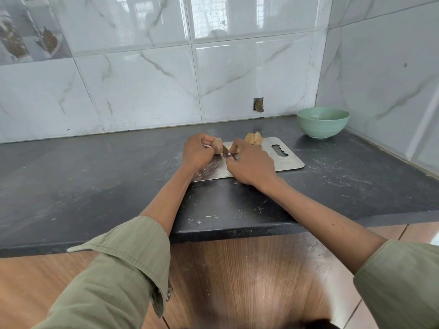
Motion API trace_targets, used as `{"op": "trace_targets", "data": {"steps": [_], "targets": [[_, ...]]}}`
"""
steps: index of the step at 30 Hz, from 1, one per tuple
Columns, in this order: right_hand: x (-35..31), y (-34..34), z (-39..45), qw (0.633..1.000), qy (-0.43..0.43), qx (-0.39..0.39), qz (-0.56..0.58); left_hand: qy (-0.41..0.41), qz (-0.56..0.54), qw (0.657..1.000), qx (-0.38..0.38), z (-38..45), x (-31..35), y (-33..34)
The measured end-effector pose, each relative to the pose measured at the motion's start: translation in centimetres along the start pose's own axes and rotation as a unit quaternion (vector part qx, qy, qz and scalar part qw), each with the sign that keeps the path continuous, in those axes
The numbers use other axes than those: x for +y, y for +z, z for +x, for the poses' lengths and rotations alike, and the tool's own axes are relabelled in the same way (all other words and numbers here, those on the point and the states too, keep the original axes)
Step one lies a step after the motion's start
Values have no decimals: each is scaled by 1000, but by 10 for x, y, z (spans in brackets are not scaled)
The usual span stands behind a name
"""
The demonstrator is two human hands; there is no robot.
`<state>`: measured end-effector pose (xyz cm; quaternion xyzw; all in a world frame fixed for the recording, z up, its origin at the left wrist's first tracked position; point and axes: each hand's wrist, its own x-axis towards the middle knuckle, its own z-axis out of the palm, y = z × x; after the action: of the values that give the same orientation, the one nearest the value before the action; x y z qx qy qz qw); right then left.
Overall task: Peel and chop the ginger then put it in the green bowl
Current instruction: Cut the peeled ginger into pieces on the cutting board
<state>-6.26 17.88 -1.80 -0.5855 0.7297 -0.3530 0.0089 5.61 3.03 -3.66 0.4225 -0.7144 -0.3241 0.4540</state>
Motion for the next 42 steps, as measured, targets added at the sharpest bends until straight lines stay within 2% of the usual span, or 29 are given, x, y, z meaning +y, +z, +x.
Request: {"op": "trace_targets", "data": {"steps": [8, 13, 20, 31, 42], "targets": [[-2, -2, 2, 995, -16, 86, 51, 11, -17, 1000, -23, -1, 0, -4], [0, 0, 2, 996, -41, 74, 26, 34, -8, 999, -23, -2, -1, -5], [0, 4, 4, 996, -33, 77, 14, 43, 7, 999, -32, -3, 1, -9], [-11, 1, 5, 995, -46, 85, -3, 65, 59, 996, 8, -6, 6, -1], [-13, -1, 7, 998, -36, 57, -15, 61, 21, 998, 0, -9, 8, -2]]}}
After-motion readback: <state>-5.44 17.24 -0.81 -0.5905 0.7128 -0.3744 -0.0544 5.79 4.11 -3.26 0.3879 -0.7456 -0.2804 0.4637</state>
